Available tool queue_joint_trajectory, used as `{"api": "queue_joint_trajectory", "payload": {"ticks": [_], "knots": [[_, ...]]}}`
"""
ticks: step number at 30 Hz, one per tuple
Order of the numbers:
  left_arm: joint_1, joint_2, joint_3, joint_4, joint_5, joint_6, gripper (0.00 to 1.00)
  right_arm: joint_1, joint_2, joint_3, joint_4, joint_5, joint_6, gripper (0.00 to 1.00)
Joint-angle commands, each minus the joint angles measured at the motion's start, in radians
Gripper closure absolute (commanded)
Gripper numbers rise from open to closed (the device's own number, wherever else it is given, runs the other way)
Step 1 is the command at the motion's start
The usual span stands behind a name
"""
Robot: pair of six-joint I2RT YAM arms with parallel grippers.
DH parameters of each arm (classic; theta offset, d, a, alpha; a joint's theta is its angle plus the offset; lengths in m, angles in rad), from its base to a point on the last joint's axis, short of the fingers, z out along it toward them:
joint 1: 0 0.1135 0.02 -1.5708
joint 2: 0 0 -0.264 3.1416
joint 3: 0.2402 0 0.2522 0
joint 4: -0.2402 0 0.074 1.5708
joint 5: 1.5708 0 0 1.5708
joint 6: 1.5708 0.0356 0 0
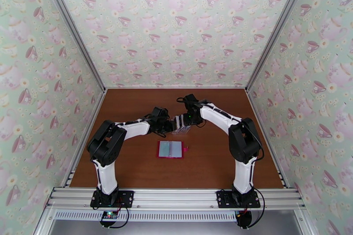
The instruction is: Put the credit cards into the card holder
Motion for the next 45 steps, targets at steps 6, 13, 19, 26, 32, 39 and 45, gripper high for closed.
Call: {"api": "queue_joint_trajectory", "payload": {"ticks": [6, 13, 19, 26, 32, 39, 45], "knots": [[0.006, 0.014, -0.034, -0.079, -0.025, 0.009, 0.51, -0.014, -0.033, 0.045, -0.051, 0.066, -0.018, 0.60], [0.006, 0.014, -0.034, -0.080, -0.022, 0.009, 0.51, -0.019, -0.033, 0.050, -0.054, 0.066, -0.020, 0.63], [0.006, 0.016, -0.035, -0.077, -0.021, 0.005, 0.51, -0.020, -0.031, 0.060, -0.062, 0.066, -0.022, 0.72], [0.006, 0.019, -0.034, -0.074, -0.016, 0.002, 0.50, -0.019, -0.028, 0.060, -0.068, 0.059, -0.022, 0.84], [0.007, 0.023, -0.034, -0.074, -0.013, 0.002, 0.50, -0.019, -0.030, 0.060, -0.065, 0.024, -0.025, 0.93], [0.006, 0.027, -0.033, -0.070, -0.009, -0.001, 0.50, -0.002, -0.036, 0.057, -0.046, -0.072, -0.029, 0.97], [0.006, 0.031, -0.030, -0.071, -0.007, -0.001, 0.50, 0.010, -0.010, 0.055, -0.032, -0.155, -0.027, 0.97]]}}
